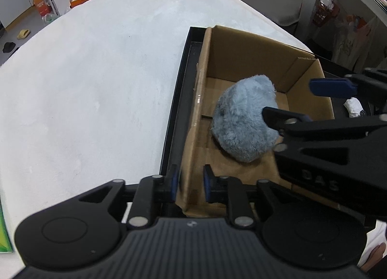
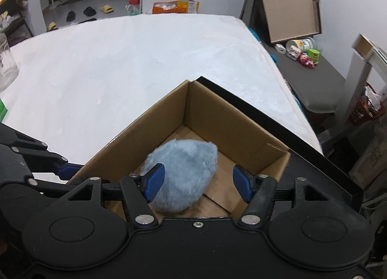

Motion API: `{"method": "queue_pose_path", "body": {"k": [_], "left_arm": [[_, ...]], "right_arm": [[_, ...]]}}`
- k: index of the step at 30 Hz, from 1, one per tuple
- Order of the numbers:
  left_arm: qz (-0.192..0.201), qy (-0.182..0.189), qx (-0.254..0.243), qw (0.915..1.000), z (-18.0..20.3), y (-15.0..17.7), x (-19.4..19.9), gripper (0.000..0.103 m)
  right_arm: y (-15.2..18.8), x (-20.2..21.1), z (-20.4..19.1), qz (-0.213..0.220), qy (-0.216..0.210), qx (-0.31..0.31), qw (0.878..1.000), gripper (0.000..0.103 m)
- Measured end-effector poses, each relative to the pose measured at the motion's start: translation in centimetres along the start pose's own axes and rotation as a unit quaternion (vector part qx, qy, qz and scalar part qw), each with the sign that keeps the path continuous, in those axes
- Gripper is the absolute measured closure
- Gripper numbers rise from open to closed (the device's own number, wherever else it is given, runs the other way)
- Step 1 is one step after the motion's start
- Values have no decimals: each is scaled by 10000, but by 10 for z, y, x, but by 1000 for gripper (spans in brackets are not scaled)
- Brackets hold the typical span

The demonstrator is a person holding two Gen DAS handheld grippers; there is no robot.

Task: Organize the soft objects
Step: 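Lower the plush ball into the box and open the right gripper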

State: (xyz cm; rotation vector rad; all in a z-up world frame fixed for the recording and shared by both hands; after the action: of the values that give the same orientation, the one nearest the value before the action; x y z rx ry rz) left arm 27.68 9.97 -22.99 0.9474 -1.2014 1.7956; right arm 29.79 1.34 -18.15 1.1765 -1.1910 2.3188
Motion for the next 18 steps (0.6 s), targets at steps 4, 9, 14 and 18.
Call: {"method": "queue_pose_path", "body": {"k": [4,9,14,18], "left_arm": [[31,-57,-80,9999,7,-1,3,55],[93,-19,-149,9998,16,0,7,37],[140,-81,-242,9996,26,2,9,31],[108,-162,-260,9995,27,5,9,30]], "right_arm": [[6,10,15,14,75,-215,9997,33],[19,21,37,16,199,-639,9978,23],[37,26,56,-27,318,-1009,9944,20],[52,28,68,-95,377,-1271,9911,20]]}}
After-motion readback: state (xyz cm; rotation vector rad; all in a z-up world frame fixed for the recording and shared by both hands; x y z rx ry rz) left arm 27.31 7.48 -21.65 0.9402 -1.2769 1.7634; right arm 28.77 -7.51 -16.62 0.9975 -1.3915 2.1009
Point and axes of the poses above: each gripper's, at about its wrist camera, not at the fingertips, and x roughly against the way its jaws point, z to its right, y to its underside, the point moved 5 cm from there along -x, roughly the way its jaws point, and after that the axes turned 15 degrees about y, right-handed, at the moved point
